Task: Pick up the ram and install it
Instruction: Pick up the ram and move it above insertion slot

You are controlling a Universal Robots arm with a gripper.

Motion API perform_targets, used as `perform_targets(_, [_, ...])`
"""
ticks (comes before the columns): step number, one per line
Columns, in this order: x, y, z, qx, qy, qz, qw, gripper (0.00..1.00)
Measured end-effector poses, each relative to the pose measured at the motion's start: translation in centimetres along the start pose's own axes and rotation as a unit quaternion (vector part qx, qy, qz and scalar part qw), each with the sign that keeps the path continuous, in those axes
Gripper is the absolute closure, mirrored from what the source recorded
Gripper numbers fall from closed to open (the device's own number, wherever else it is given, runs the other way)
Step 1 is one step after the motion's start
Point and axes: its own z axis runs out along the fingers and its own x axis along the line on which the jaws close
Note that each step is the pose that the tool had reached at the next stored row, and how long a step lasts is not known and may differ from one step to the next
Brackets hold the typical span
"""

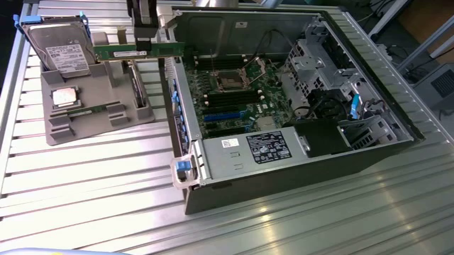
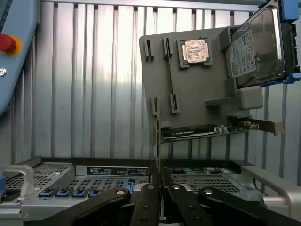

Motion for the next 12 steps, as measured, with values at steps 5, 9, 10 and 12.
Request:
perform_targets(5, [0.0,-1.39,-0.08,0.0,0.0,0.0,1.0,0.87])
perform_targets(9, [0.1,-2.44,-0.14,0.0,0.0,0.0,1.0,0.87])
perform_targets(10, [0.1,-2.58,-0.14,0.0,0.0,0.0,1.0,0.87])
perform_targets(12, [0.1,-3.02,-0.17,0.0,0.0,0.0,1.0,0.87])
